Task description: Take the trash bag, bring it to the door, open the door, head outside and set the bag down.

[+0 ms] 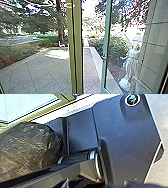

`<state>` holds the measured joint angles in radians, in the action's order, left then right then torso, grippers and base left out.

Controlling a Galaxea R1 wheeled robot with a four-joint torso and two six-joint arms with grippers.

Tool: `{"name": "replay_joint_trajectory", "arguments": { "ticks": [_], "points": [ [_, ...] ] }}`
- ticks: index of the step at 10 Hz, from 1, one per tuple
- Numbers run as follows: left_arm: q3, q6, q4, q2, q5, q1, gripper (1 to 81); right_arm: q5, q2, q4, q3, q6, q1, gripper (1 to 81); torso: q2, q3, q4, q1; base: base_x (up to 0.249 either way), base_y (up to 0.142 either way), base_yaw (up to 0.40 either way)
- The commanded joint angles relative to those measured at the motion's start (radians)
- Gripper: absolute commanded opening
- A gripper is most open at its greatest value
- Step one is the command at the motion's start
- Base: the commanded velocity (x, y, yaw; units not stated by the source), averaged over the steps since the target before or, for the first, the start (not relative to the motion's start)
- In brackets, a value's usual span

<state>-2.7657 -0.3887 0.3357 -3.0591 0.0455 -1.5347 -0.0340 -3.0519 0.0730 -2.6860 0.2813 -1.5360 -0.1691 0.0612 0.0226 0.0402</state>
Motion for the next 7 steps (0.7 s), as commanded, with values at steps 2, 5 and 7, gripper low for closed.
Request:
{"name": "replay_joint_trajectory", "arguments": {
  "ticks": [2,5,7],
  "points": [
    [0.006,-0.004,-0.003,-0.003,-0.058,0.055,1.0,-0.053,-0.010,0.007,0.005,-0.002,0.055,81.1,0.000,0.000,0.000,0.000,0.000,-0.105,0.000],
    [0.006,-0.004,-0.003,-0.003,-0.058,0.054,1.0,-0.038,-0.012,0.007,0.003,-0.002,0.050,81.1,0.000,0.000,0.000,0.000,0.000,-0.112,0.000],
    [0.006,-0.004,-0.004,-0.003,-0.058,0.054,1.0,-0.040,-0.010,0.023,-0.001,-0.004,0.042,81.1,0.000,0.000,0.000,0.000,0.000,-0.112,0.000]
  ]
}}
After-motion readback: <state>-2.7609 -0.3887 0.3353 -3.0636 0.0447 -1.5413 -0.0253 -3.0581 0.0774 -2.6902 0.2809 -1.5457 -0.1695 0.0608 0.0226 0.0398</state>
